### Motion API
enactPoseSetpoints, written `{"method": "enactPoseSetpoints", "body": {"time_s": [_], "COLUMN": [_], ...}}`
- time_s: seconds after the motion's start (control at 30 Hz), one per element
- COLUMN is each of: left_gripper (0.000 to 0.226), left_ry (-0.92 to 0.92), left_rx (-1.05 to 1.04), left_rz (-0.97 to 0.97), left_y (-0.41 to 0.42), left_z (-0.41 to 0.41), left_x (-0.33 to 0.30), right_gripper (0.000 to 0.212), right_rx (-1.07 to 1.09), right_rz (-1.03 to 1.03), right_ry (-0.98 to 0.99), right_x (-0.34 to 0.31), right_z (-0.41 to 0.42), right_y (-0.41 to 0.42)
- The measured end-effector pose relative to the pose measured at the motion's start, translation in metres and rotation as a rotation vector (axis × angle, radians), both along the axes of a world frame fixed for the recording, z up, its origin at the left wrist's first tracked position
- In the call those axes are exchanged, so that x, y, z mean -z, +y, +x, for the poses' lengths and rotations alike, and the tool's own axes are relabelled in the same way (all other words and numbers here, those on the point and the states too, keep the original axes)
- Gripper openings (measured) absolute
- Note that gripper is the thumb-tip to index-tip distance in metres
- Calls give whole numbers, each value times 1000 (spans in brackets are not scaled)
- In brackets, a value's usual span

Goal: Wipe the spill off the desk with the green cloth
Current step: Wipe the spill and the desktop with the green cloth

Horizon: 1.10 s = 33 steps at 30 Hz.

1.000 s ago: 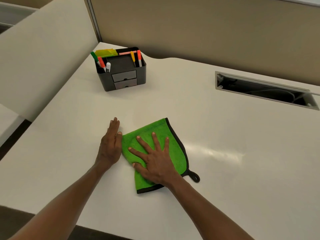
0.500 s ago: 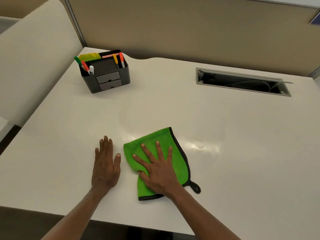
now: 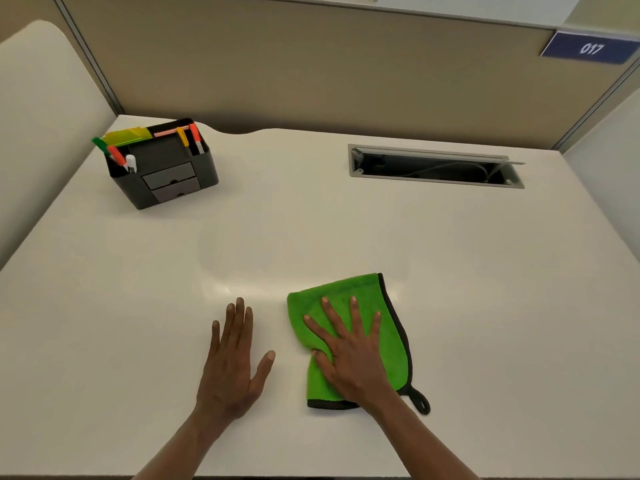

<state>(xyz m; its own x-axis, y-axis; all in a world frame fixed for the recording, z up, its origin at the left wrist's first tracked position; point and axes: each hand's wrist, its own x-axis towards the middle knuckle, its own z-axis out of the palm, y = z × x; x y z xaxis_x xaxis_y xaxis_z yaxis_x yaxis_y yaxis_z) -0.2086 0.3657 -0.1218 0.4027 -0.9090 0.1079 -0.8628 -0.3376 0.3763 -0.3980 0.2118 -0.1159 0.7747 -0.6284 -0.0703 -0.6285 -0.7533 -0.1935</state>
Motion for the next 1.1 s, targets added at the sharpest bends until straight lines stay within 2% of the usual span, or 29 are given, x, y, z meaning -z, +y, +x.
{"method": "enactPoseSetpoints", "body": {"time_s": [0.43, 0.73, 1.1], "left_gripper": [83, 95, 94], "left_ry": [-36, 9, 4], "left_rx": [196, 131, 112], "left_rz": [76, 85, 44], "left_y": [-56, -61, -144], "left_z": [-34, -37, -28], "left_x": [-5, -3, -14], "right_gripper": [63, 62, 63], "right_rx": [156, 193, 178], "right_rz": [-20, -40, -55], "right_ry": [20, 48, 21], "right_x": [0, 0, 0], "right_z": [-28, -15, 41], "right_y": [-55, -128, -221]}}
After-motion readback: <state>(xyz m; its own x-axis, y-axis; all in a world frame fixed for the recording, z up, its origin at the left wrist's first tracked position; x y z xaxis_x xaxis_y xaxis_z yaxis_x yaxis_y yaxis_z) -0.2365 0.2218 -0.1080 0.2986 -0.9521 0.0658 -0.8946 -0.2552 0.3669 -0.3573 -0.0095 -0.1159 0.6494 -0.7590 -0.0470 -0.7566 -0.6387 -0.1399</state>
